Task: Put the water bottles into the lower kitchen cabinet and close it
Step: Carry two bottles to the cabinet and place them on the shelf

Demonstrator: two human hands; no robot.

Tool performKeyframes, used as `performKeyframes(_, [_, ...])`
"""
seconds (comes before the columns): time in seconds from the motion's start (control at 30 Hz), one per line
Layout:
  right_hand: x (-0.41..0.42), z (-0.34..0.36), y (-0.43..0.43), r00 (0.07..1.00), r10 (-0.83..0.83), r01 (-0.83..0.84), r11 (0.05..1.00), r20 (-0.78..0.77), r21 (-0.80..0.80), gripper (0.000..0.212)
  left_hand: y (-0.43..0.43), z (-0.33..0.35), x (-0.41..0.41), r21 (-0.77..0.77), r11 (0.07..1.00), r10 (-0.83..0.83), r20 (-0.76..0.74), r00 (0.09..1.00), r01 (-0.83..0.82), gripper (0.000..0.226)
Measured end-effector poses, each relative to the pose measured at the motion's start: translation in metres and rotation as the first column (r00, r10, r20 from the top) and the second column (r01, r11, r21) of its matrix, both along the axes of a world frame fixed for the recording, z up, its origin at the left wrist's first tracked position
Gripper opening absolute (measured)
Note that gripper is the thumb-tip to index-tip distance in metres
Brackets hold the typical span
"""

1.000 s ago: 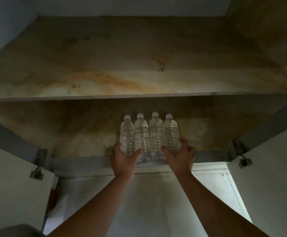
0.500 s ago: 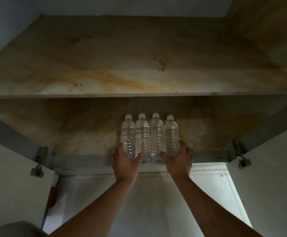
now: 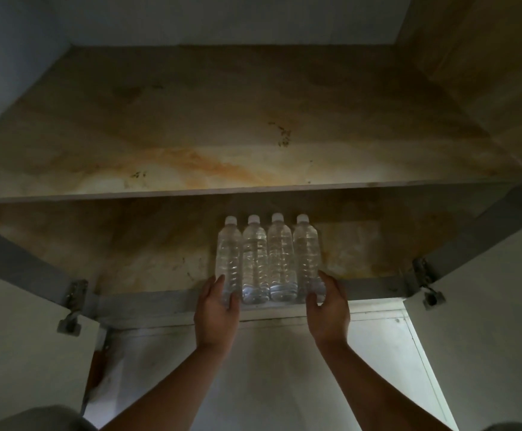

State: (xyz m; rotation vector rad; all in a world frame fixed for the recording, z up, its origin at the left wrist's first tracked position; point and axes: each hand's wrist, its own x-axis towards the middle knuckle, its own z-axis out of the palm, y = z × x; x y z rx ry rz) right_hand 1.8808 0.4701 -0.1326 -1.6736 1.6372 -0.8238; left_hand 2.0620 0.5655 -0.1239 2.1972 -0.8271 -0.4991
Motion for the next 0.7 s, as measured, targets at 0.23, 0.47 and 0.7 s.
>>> performKeyframes(0.23, [-0.002, -0.007, -0.006, 0.999, 0.03, -0.03, 0.999, -0.042, -0.01, 0.045, 0.001, -0.004, 0.003, -0.014, 1.0, -0.014, -0.007, 1.0, 0.014, 0.054])
performKeyframes(0.47, [-0.016, 0.045, -0.002, 0.941, 0.282, -0.214, 0.923, -0.187, 0.318, 0.061, 0.018, 0.036, 0.015, 0.293, 0.907, -0.305, -0.034, 0.952, 0.301, 0.059])
performKeyframes(0.7, [-0.059, 0.215, 0.072, 0.819, 0.458, -0.297, 0.854, -0.347, 0.426, 0.061, 0.094, 0.206, 0.003, 0.591, 0.706, -0.612, 0.229, 0.757, 0.391, 0.075])
